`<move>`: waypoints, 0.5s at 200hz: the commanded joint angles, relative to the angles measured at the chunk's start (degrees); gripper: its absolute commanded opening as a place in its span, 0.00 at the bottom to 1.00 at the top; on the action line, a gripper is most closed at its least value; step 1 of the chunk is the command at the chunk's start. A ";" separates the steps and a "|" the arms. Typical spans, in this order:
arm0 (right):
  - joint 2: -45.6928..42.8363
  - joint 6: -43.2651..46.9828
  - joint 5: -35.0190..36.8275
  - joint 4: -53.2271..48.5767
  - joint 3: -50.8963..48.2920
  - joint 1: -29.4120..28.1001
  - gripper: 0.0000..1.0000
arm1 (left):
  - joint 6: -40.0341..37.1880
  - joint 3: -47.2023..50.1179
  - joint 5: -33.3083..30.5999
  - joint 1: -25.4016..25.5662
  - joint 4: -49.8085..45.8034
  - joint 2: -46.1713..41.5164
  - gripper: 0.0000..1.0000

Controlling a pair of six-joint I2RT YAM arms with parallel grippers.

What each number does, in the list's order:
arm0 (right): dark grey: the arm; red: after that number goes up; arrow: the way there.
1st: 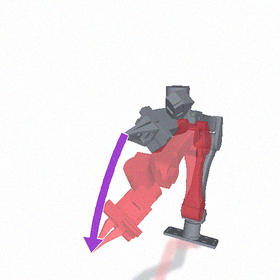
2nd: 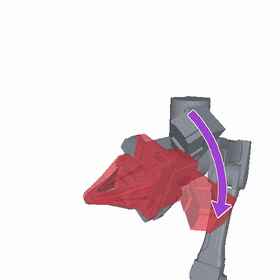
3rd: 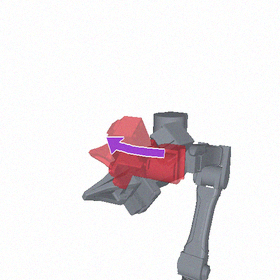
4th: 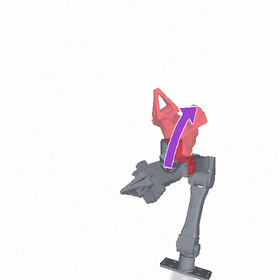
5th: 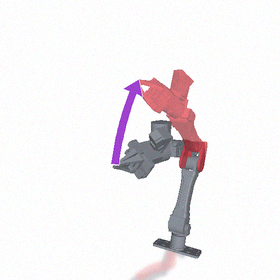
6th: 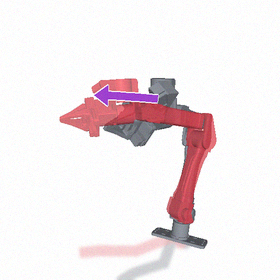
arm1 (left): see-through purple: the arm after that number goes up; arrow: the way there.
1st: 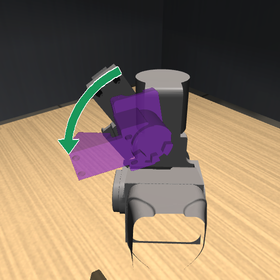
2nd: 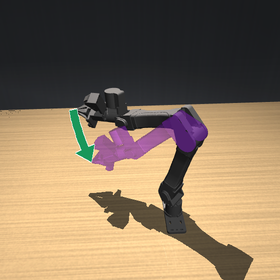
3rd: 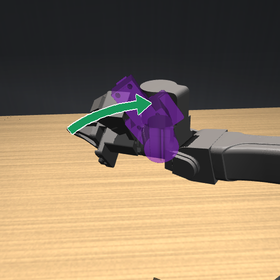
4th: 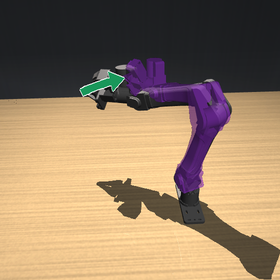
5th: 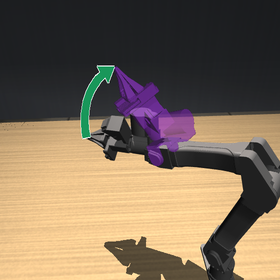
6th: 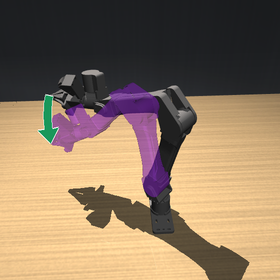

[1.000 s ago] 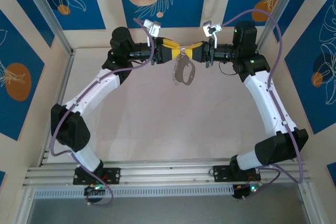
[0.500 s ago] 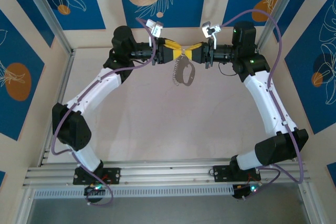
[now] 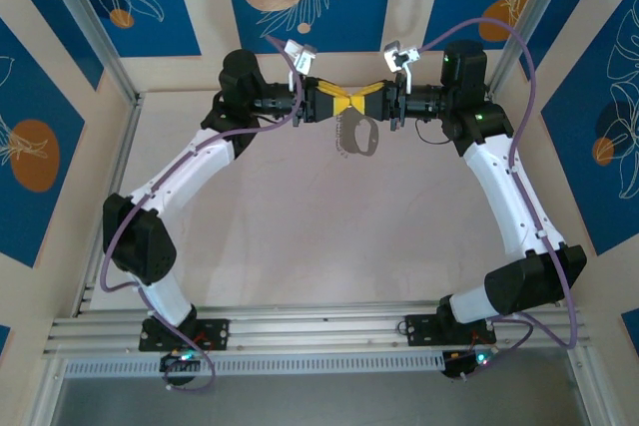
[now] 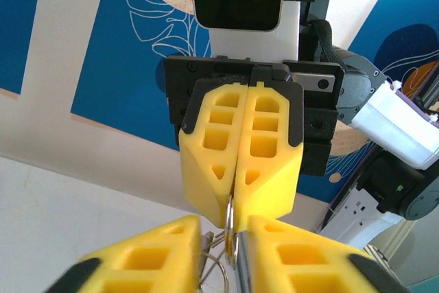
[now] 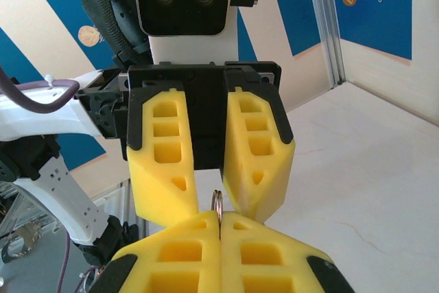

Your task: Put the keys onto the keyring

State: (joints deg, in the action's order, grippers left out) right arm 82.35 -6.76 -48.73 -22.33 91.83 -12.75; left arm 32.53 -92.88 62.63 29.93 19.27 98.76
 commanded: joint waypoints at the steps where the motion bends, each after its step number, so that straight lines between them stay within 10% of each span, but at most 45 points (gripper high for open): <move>1: -0.88 0.36 -1.48 0.71 1.07 -0.51 0.00 | -1.65 -2.01 1.51 0.69 0.04 0.31 0.15; 33: -1.05 0.28 -1.46 0.71 1.02 -0.74 0.00 | -0.81 -1.88 0.93 0.79 1.70 0.46 0.10; 52: -1.05 0.48 -1.63 0.45 1.07 -0.94 0.00 | -0.66 -1.72 0.20 0.81 2.24 0.25 0.41; 100: -1.05 1.06 -1.02 -0.17 1.09 -0.91 0.00 | -2.30 -1.46 -0.75 0.72 0.98 -0.33 0.40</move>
State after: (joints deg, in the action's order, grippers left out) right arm 82.35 -6.76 -48.90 -22.35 91.83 -13.39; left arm 32.14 -93.19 62.35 30.20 19.64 98.76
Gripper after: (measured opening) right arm 0.066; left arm 0.413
